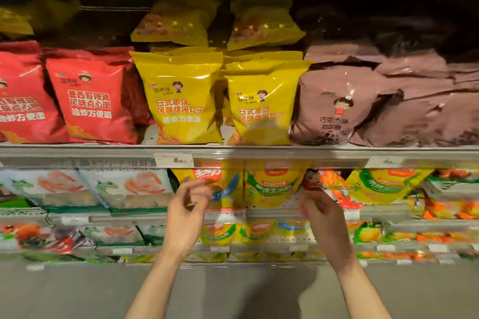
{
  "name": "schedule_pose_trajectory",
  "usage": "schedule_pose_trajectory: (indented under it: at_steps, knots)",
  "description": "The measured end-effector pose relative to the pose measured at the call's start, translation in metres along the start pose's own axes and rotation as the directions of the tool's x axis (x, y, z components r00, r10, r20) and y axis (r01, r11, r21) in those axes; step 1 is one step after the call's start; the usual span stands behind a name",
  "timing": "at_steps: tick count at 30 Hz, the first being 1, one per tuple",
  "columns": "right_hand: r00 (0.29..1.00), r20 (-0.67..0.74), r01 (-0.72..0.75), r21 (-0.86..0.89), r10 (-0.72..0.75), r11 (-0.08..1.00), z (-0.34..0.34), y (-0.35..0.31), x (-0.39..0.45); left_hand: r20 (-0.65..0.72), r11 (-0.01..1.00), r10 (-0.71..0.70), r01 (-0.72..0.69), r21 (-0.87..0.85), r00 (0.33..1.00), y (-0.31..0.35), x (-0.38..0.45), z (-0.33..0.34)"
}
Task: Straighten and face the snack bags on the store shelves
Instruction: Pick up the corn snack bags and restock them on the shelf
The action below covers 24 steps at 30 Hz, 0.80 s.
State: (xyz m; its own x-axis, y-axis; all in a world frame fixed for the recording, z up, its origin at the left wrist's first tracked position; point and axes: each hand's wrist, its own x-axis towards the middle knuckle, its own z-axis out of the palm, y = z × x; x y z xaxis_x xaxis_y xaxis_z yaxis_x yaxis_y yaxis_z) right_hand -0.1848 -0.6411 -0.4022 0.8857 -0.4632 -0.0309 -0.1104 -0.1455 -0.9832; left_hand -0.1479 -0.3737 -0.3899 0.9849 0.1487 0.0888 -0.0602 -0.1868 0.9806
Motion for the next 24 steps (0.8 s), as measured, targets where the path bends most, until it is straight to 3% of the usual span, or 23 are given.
schedule_pose_trajectory:
  at_steps: [6, 11, 15, 24]
  knots:
    - [0.999, 0.023, -0.034, -0.049, 0.035, 0.998, -0.005, -0.003, 0.002, 0.003, 0.999, -0.038, 0.038, -0.036, 0.999, 0.002, 0.010, 0.000]
    - [0.998, 0.065, 0.023, -0.116, -0.015, 0.993, 0.004, -0.008, 0.006, 0.003, 0.999, -0.014, 0.014, -0.047, 1.000, -0.002, 0.020, -0.003]
    - [0.995, 0.104, 0.004, -0.081, 0.005, 0.997, 0.031, -0.006, 0.010, -0.006, 0.998, -0.035, 0.034, -0.061, 0.999, -0.019, 0.031, -0.015]
    - [0.970, 0.236, -0.012, -0.159, 0.050, 0.987, 0.089, 0.009, 0.036, -0.175, 0.998, -0.047, 0.039, -0.050, 0.983, -0.030, 0.040, -0.024]
